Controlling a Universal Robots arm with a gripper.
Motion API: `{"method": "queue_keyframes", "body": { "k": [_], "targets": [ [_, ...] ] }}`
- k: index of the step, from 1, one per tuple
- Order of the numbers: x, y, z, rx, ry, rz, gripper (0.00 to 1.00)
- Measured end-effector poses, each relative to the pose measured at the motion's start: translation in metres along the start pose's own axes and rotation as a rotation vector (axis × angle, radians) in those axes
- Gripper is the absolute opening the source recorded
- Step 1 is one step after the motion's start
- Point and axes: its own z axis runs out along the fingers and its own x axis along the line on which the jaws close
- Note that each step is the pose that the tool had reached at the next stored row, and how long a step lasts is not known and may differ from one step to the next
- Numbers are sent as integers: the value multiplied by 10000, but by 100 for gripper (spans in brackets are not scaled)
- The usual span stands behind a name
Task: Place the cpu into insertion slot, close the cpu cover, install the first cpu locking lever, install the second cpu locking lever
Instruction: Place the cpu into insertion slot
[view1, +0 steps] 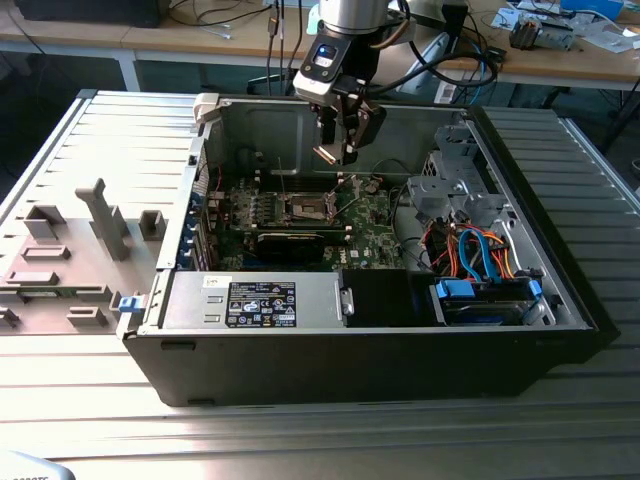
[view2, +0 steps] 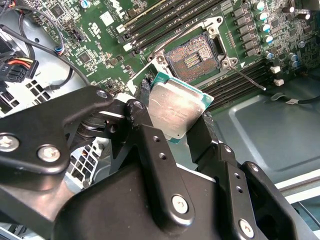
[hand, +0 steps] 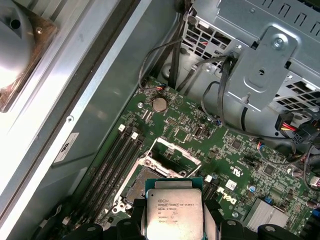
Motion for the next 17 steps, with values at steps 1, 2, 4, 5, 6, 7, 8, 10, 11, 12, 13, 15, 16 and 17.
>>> {"method": "queue_keyframes", "body": {
  "k": [1,2,4,5,6,7,8,10,11,12,13,15,16,17],
  "targets": [
    [0,0,0,0,-1,6,54],
    [0,0,0,1,-1,18,54],
    [0,0,0,1,-2,30,54],
    [0,0,0,2,-2,40,54],
    [0,0,0,2,-3,52,54],
    [0,0,0,2,-4,61,54],
    [0,0,0,3,-4,67,54],
    [0,0,0,3,-4,80,54],
    [0,0,0,4,-5,88,54],
    [0,0,0,4,-5,93,54],
    [0,0,0,4,-6,100,54],
    [0,0,0,4,-6,111,54],
    [0,0,0,5,-7,118,54],
    [0,0,0,5,-7,127,54]
  ]
}}
